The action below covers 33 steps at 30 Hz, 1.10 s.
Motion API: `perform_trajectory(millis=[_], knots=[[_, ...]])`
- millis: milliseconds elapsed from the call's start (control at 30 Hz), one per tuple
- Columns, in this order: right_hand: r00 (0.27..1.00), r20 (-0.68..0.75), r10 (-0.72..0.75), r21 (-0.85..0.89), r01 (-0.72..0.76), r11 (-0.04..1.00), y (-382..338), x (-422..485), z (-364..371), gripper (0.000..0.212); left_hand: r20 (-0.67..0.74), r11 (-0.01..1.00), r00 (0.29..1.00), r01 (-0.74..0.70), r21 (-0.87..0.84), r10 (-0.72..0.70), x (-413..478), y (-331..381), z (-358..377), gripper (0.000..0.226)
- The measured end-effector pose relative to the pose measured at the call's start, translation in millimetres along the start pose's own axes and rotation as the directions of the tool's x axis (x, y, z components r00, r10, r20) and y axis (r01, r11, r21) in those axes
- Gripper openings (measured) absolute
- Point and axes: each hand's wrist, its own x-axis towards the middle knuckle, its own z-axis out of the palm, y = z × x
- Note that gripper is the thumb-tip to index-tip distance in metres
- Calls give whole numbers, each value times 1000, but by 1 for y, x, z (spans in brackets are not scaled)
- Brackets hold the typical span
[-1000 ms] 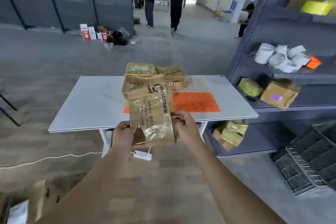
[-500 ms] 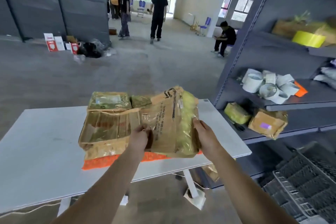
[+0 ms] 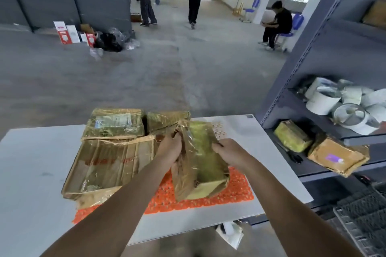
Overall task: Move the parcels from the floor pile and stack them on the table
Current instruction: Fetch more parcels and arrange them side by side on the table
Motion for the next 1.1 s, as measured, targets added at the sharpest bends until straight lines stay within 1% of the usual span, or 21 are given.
perform_trajectory(millis=[33,67,100,133,167,233,267,333,400,433,500,600,633,733,867,967,1000,1033,1067,1100], knots=[[997,70,-7,-18,9,1000,-1,11,3,32,-20,999,999,35,36,-34,4,1,-1,45],[989,147,0,-4,1,1000,-2,21,6,29,-44,995,998,53,89,-49,5,2,-3,54],[976,218,9,14,-13,1000,-3,30,11,26,-76,986,996,49,162,-37,7,1,-5,60],[960,278,18,10,-22,1000,-6,38,17,24,-98,969,995,26,246,-2,11,-2,-7,62],[946,323,8,-11,-5,1000,-8,46,23,23,-116,943,993,11,331,29,14,-5,-8,60],[931,361,-48,-121,98,988,-12,61,38,25,-144,883,987,-1,470,78,24,-16,-13,44],[930,362,-66,-178,138,974,-12,66,47,28,-159,859,984,17,512,75,28,-22,-16,38],[930,364,-57,-244,154,957,-10,77,60,26,-153,813,987,55,580,43,33,-37,-20,42],[939,344,-20,-281,123,952,-4,86,68,12,-135,775,991,78,627,10,30,-48,-24,49],[940,341,-13,-282,115,953,-3,90,70,9,-122,765,993,73,640,7,27,-52,-25,49],[937,349,-13,-266,113,957,-3,95,70,24,-102,735,994,36,677,46,22,-59,-27,47],[917,394,-58,-269,175,947,-7,98,68,34,-101,680,989,0,733,109,23,-65,-28,46],[914,398,-74,-268,193,944,-8,100,67,36,-99,670,987,-11,742,126,24,-64,-28,46],[916,392,-82,-232,185,955,-10,101,66,27,-91,623,981,-37,781,171,26,-62,-32,41],[936,349,-49,-267,149,952,-13,99,73,30,-66,546,978,-54,836,197,27,-66,-35,44],[925,378,39,-277,72,958,-22,101,73,41,-26,523,974,-98,847,224,32,-70,-41,47],[926,374,56,-301,65,951,-25,100,72,38,-9,519,972,-118,846,237,34,-71,-44,48],[934,353,57,-330,67,942,-27,99,70,32,4,528,969,-138,838,246,36,-71,-47,49],[949,311,49,-364,72,929,-29,98,71,33,14,548,968,-154,822,251,38,-71,-49,49],[967,253,36,-398,70,915,-30,97,72,38,20,573,968,-166,802,252,41,-70,-52,50]])
